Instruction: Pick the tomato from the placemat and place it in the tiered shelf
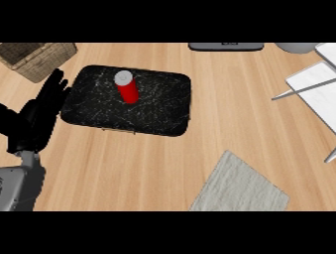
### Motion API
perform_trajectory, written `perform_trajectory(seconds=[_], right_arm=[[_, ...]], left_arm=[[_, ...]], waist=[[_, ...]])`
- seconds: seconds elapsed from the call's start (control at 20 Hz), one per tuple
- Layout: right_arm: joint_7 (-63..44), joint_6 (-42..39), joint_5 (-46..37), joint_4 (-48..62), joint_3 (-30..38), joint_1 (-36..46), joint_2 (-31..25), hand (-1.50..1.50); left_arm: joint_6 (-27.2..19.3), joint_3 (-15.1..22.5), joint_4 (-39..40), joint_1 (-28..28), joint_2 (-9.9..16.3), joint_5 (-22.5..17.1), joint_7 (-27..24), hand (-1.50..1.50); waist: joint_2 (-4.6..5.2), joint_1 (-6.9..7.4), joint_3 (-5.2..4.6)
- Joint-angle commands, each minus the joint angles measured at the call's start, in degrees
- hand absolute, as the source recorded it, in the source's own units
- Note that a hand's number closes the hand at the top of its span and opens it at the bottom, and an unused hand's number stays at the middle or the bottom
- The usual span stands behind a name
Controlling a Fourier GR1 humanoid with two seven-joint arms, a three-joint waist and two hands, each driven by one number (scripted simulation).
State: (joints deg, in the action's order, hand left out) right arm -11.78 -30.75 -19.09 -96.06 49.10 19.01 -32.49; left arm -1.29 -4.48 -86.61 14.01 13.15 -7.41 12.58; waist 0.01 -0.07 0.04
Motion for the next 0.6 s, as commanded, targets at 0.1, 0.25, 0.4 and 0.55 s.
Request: perform_trajectory(seconds=[0.1, 0.25, 0.4, 0.55], right_arm=[[5.29, 4.54, -0.24, 9.42, -2.67, 1.06, -4.85, 1.5], [1.09, 11.06, -4.5, 8.96, -1.36, -0.23, -1.06, -1.5], [9.27, 17.7, -6.03, 19.03, -2.28, 3.2, -2.96, -1.5], [13.25, 21.63, -5.13, 23.45, -1.74, 5.75, -4.4, -1.5]], left_arm=[[1.59, -1.69, 1.8, -0.02, 0.18, -0.02, -1.57, 0.0], [0.69, 0.05, 3.13, 0.55, -1.61, 1.11, -2.28, 0.0], [-1.04, 0.91, 2.07, 1.05, -2.34, 3.13, -2.46, 0.0], [2.73, -2.8, 2.15, 3.01, 1.31, -1.27, 1.17, 0.0]], waist=[[0.05, 0.19, -0.04], [0.07, 0.05, -0.04], [0.17, 0.44, -0.01], [0.15, 0.47, -0.01]])
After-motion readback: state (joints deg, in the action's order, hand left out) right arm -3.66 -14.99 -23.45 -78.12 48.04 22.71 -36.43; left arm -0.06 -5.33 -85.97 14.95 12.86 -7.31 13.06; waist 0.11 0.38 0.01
